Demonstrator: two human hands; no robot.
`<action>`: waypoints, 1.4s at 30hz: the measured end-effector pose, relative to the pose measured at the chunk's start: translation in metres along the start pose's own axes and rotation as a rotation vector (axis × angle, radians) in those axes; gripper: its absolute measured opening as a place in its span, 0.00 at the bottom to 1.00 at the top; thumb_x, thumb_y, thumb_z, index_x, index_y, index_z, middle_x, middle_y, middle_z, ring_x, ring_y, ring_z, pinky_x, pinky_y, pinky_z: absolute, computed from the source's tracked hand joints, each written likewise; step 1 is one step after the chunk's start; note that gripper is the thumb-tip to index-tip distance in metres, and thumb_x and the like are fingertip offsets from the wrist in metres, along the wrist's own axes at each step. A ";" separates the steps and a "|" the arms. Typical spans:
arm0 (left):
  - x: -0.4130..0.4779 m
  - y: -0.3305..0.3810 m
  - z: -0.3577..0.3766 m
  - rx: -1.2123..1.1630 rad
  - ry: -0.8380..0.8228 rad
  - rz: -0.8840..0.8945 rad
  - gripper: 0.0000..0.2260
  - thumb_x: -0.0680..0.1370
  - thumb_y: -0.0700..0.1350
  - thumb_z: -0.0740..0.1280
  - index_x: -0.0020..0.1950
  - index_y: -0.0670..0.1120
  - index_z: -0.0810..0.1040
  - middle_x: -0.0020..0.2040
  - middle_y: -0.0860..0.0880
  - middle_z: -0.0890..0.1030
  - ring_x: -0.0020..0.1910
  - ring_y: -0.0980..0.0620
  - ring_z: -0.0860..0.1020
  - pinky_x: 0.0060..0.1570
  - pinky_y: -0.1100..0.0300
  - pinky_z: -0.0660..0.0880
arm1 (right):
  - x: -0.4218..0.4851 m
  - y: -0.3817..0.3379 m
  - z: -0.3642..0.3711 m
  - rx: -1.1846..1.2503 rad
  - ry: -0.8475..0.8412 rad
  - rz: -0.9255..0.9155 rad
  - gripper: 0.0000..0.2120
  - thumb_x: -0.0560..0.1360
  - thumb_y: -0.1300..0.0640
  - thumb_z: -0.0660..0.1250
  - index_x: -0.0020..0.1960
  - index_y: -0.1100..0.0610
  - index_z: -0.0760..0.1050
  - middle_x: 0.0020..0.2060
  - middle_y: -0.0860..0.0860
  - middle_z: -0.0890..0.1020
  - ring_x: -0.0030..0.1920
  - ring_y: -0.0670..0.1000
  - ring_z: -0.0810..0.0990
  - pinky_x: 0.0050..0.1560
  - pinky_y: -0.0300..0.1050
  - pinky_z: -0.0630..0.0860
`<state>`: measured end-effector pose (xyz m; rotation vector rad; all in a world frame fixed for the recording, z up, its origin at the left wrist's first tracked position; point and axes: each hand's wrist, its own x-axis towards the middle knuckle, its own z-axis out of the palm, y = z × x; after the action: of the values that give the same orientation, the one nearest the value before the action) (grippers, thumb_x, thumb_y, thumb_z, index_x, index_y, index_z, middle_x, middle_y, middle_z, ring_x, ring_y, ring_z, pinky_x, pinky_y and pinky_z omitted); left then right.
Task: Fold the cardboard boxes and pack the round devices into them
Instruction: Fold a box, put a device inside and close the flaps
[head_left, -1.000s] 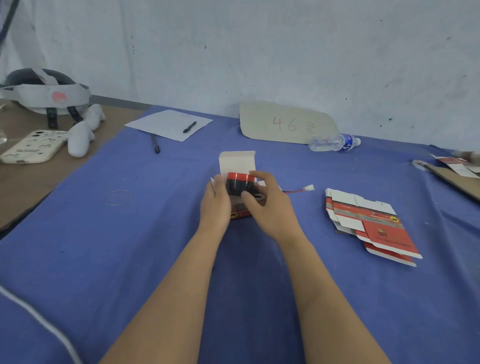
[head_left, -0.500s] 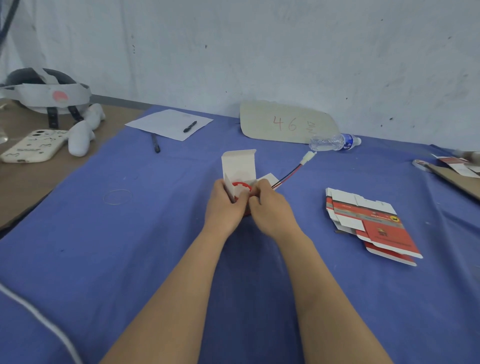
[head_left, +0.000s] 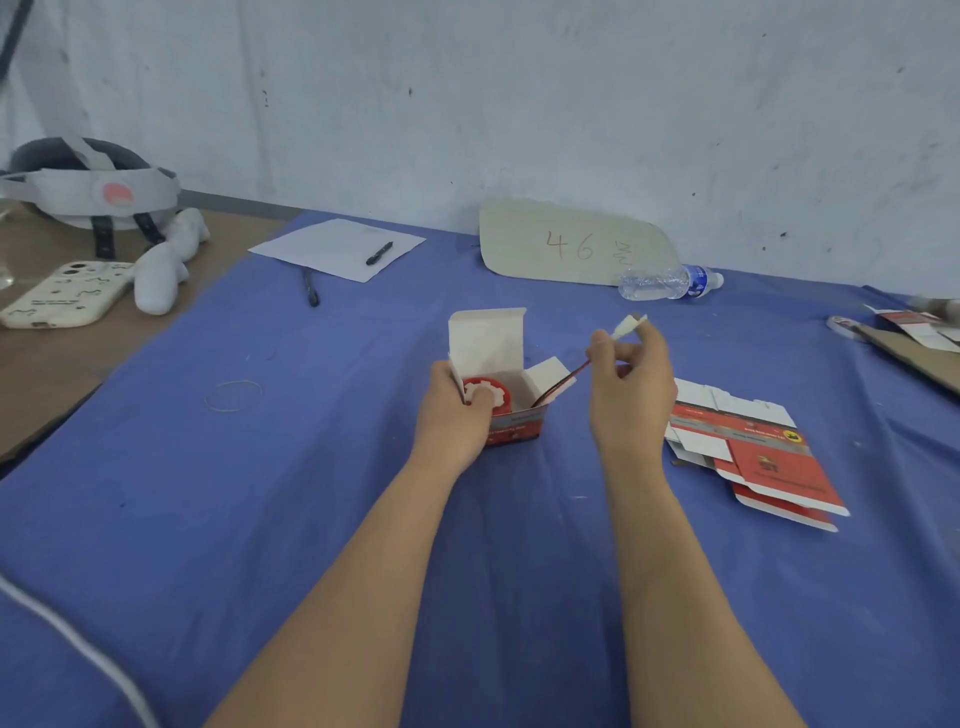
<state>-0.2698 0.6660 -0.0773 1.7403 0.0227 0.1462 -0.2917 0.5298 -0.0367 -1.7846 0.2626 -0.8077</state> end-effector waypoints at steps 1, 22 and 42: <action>-0.001 0.000 0.000 0.001 -0.008 0.004 0.08 0.78 0.43 0.63 0.56 0.48 0.67 0.47 0.57 0.74 0.46 0.59 0.74 0.37 0.64 0.69 | -0.001 -0.002 0.001 -0.011 0.003 -0.068 0.11 0.79 0.54 0.63 0.61 0.55 0.73 0.42 0.45 0.79 0.38 0.36 0.77 0.35 0.23 0.67; -0.004 0.001 0.001 0.004 0.011 0.049 0.06 0.78 0.40 0.61 0.54 0.47 0.67 0.46 0.55 0.74 0.43 0.59 0.74 0.36 0.64 0.70 | -0.010 -0.005 0.009 -0.374 -0.496 -0.187 0.19 0.78 0.66 0.57 0.67 0.55 0.71 0.49 0.49 0.81 0.52 0.49 0.77 0.46 0.23 0.68; -0.005 0.001 0.000 0.042 0.018 0.075 0.06 0.79 0.42 0.61 0.55 0.46 0.67 0.45 0.57 0.73 0.42 0.60 0.73 0.37 0.68 0.69 | -0.023 -0.001 0.021 -0.847 -0.349 -0.308 0.16 0.77 0.44 0.59 0.34 0.50 0.71 0.42 0.47 0.76 0.51 0.50 0.69 0.52 0.47 0.56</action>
<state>-0.2746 0.6654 -0.0771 1.7822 -0.0261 0.2176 -0.2956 0.5583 -0.0483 -2.7756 0.0959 -0.6095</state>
